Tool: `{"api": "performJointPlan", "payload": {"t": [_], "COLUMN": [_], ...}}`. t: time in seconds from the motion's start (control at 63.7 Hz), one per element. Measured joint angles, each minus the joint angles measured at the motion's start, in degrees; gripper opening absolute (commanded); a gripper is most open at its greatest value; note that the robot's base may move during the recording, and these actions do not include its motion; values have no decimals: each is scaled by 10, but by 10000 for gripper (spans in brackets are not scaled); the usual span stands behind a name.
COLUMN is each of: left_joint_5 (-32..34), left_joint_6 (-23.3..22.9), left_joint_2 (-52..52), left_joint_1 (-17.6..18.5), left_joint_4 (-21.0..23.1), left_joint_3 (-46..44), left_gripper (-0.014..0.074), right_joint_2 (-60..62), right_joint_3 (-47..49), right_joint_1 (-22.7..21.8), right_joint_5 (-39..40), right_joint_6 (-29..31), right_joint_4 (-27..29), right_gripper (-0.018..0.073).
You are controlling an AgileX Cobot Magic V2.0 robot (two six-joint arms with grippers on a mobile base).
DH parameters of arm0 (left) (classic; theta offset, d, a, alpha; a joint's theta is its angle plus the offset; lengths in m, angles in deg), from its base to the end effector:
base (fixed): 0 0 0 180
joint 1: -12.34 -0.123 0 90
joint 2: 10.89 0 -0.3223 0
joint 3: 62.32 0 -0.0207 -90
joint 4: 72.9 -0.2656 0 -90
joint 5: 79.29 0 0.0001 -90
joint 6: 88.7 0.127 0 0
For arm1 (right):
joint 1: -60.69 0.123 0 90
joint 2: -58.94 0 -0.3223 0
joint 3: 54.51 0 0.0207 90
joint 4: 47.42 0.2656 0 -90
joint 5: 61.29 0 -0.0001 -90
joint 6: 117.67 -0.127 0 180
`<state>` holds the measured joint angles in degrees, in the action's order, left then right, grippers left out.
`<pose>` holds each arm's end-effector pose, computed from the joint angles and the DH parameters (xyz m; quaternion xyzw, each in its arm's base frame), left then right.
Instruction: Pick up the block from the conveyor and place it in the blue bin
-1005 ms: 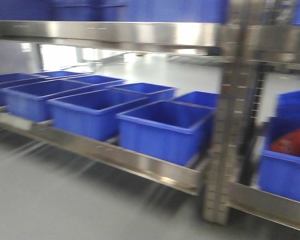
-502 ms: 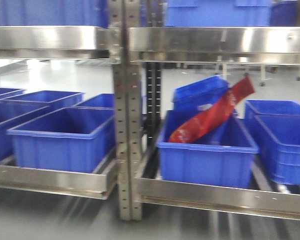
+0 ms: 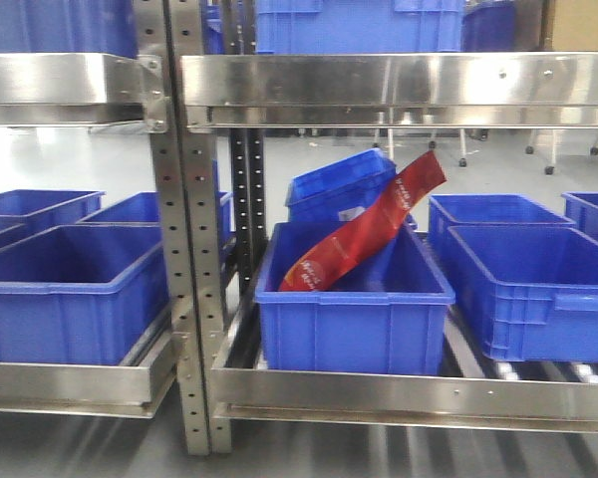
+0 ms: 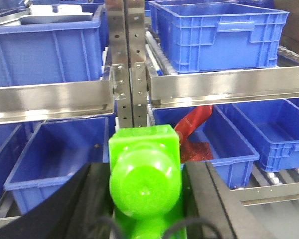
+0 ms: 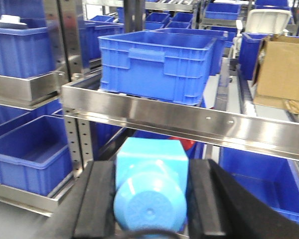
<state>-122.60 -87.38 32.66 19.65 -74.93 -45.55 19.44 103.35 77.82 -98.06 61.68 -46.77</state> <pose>0.1098 -0.0110 0.4646 0.0617 0.7835 -0.0148 0.6182 0.0961 0.0305 0.4537 -0.1073 0.7494 0.1064 0.6446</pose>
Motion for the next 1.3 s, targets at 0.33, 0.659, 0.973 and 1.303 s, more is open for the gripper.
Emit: {"api": "performJointPlan", "payload": {"t": [0.33, 0.659, 0.973, 1.303], "left_joint_5": [0, 0, 0, 0], "left_joint_6": [0, 0, 0, 0], "left_joint_2": [0, 0, 0, 0], "left_joint_1": [0, 0, 0, 0], "left_joint_4": [0, 0, 0, 0], "left_joint_3": [0, 0, 0, 0], "left_gripper": [-111, -111, -111, -111], "right_joint_2": [0, 0, 0, 0], "right_joint_3": [0, 0, 0, 0], "right_joint_1": [0, 0, 0, 0], "right_joint_5": [0, 0, 0, 0], "right_joint_6": [0, 0, 0, 0], "right_joint_4": [0, 0, 0, 0], "right_gripper": [-153, -153, -153, -153]}}
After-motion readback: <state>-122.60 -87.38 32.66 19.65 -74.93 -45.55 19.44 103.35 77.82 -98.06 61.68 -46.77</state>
